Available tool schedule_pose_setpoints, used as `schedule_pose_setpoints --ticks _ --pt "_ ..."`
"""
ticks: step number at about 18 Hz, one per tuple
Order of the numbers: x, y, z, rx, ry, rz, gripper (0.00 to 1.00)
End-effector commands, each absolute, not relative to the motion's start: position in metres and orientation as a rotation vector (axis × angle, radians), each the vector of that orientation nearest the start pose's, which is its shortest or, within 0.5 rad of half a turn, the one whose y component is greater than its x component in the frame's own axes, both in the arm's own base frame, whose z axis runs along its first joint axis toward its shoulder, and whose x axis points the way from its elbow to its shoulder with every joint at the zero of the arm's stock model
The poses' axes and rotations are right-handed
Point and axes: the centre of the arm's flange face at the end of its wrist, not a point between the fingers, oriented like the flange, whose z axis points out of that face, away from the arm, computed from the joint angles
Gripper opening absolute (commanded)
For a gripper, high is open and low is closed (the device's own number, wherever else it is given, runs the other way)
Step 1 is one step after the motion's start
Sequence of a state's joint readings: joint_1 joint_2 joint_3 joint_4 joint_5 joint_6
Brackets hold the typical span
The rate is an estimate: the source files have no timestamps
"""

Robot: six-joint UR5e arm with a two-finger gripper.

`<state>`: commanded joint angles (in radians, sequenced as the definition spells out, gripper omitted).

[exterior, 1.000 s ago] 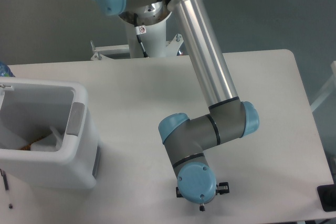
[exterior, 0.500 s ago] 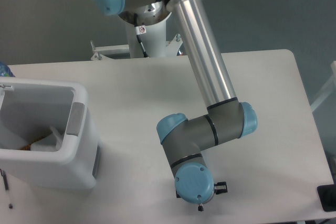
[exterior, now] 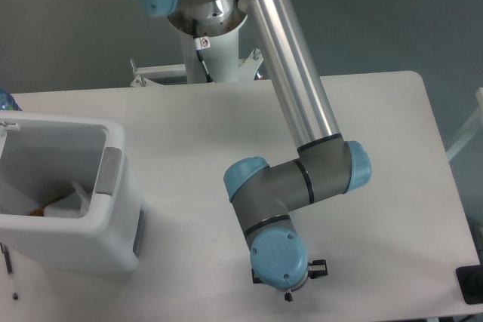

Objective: Place the trash in the trash can
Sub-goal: 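Close the gripper on the bag and lift it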

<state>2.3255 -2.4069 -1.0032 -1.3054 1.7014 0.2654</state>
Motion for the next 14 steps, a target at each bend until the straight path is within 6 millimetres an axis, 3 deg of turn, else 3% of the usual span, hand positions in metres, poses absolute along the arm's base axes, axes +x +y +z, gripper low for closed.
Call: schedule_pose_setpoints --ticks 3,6,11,14 --pt "-0.446 0.658 0.278 -3.050 -0.759 0.119 0.20" --pt "-0.439 0.637 0.315 -2.982 -0.758 0.012 0.19" --pt "-0.442 0.617 0.382 -2.826 -0.734 -0.116 0.19" --pt "-0.448 0.604 0.412 -2.738 -0.734 -0.181 0.19"
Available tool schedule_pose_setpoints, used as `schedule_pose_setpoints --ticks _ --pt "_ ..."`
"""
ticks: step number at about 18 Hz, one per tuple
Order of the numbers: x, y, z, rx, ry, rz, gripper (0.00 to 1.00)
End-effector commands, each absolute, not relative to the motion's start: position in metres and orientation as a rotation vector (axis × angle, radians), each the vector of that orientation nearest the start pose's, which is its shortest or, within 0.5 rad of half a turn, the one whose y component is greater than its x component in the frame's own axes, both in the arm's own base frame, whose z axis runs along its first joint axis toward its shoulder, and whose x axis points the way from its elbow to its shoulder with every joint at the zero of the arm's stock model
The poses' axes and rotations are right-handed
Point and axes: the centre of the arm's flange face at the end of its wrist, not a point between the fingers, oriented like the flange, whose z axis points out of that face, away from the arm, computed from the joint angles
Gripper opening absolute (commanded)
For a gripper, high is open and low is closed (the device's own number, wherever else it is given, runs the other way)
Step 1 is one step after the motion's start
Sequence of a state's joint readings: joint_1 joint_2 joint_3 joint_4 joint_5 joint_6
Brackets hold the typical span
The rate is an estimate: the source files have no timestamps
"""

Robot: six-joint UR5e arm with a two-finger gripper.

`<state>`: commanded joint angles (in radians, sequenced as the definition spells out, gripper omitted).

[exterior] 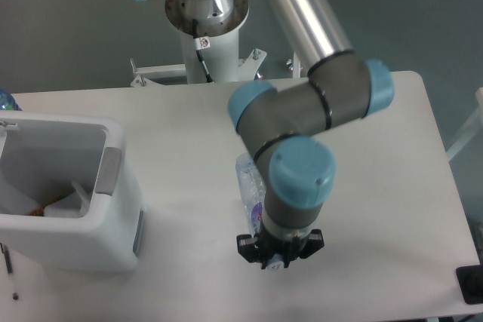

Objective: Place the trash in the trash can
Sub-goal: 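Close the gripper on the bag and lift it, then carry the bagged toothpaste over the bin and lower it inside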

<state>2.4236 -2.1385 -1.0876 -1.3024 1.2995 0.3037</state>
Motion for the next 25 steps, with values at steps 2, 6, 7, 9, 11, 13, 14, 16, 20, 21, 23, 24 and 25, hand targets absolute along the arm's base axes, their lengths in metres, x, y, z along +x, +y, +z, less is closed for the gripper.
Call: schedule_pose_setpoints --ticks 2,6,7,9,11,13,14,16,20,21,23,24,25 --pt "-0.450 0.595 0.433 -2.685 -0.706 -0.214 0.19" --pt "-0.443 0.590 0.465 -2.610 -0.666 -0.258 0.19" --pt "-0.442 0.587 0.473 -2.583 -0.655 -0.269 0.19" --pt "-0.438 0.581 0.497 -2.524 -0.632 -0.293 0.19" --pt "-0.427 0.572 0.528 -2.453 -0.594 -0.331 0.19" --pt "-0.411 0.567 0.560 -2.381 -0.537 -0.357 0.19" --pt "-0.403 0.565 0.573 -2.349 -0.508 -0.372 0.19" --pt "-0.390 0.565 0.595 -2.288 -0.446 -0.375 0.19" --pt "-0.380 0.569 0.622 -2.161 -0.315 -0.347 0.19" --pt "-0.379 0.569 0.627 -2.135 -0.288 -0.343 0.19" --pt "-0.374 0.569 0.635 -2.099 -0.246 -0.346 0.19" --pt "-0.372 0.570 0.638 -2.089 -0.229 -0.352 0.19" --pt "-0.370 0.570 0.640 -2.080 -0.210 -0.355 0.19"
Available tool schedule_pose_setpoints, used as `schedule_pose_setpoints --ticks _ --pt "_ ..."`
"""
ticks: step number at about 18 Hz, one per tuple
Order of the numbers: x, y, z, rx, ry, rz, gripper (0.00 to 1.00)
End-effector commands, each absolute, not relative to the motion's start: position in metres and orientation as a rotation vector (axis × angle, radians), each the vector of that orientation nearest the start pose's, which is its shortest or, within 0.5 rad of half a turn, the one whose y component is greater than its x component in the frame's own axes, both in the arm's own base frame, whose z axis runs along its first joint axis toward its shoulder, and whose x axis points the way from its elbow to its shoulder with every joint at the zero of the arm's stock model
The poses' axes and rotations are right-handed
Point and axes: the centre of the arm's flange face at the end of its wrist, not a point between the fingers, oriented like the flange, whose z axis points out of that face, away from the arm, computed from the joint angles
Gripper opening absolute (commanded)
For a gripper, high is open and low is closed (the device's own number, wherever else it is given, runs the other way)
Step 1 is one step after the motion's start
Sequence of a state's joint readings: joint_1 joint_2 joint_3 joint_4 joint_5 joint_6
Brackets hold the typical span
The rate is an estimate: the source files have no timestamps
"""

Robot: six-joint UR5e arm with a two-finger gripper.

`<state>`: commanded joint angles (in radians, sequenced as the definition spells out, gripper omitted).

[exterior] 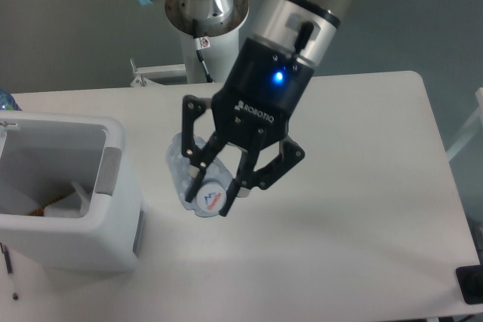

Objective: Place the trash in the trash can
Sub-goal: 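Carry the bagged toothpaste over the bin and lower it inside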

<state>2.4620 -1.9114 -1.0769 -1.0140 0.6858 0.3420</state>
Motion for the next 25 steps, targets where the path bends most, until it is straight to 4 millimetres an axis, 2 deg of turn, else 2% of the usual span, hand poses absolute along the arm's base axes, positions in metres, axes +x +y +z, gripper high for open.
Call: schedule_pose_setpoints --ticks 6,9,11,13,19,21,25 --pt "-0.330 0.586 0.657 -2.010 -0.071 -0.409 0.18" --pt "-0.320 0.591 0.656 -1.980 -0.029 -0.468 0.19" --pt "-0.290 0.607 0.653 -1.989 0.009 -0.509 0.19" --pt "-0.274 0.616 0.641 -2.004 0.023 -0.544 0.20" --pt "-0.231 0.639 0.624 -2.033 0.077 -0.596 0.22" --pt "-0.222 0.644 0.618 -2.037 0.098 -0.603 0.22" --pt "-0.197 0.668 0.594 -2.093 0.119 -0.563 0.22"
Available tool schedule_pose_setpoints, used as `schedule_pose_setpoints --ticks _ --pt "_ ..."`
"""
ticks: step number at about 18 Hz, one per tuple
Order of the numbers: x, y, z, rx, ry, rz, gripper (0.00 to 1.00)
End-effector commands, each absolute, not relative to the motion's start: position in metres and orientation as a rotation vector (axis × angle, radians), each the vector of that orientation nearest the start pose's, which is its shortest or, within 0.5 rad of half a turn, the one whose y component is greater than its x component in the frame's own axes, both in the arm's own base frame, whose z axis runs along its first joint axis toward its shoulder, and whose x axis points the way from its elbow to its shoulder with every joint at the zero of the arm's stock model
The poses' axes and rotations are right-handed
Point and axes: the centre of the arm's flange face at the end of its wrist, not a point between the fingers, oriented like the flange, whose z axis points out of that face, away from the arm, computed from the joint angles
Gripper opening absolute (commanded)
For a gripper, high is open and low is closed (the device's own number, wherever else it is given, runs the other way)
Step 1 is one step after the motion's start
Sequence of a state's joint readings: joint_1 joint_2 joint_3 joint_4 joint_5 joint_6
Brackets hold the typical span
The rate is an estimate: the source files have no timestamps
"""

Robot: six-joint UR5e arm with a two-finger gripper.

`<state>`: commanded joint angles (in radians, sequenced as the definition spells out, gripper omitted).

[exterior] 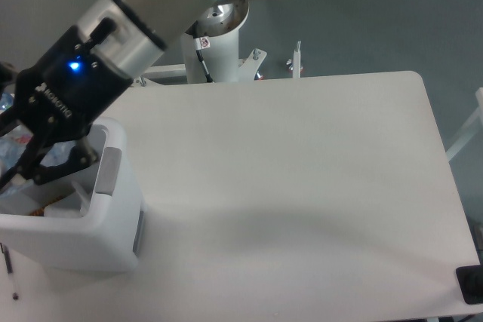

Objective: Place the trash in the trash can
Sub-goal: 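Carry the bagged toothpaste over the bin and lower it inside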

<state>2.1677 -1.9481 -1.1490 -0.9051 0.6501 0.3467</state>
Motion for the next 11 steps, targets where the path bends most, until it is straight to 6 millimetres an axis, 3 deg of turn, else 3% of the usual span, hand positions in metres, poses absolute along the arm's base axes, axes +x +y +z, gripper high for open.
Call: schedule_pose_setpoints --ticks 3,9,11 --pt "-0.187 0.680 0.578 -2.115 0.136 -0.520 0.25" --pt "-0.185 0.679 0.552 -2.126 0.233 -0.489 0.35" --pt "-0.184 0.679 0.551 -2.127 0.235 -0.490 0.43"
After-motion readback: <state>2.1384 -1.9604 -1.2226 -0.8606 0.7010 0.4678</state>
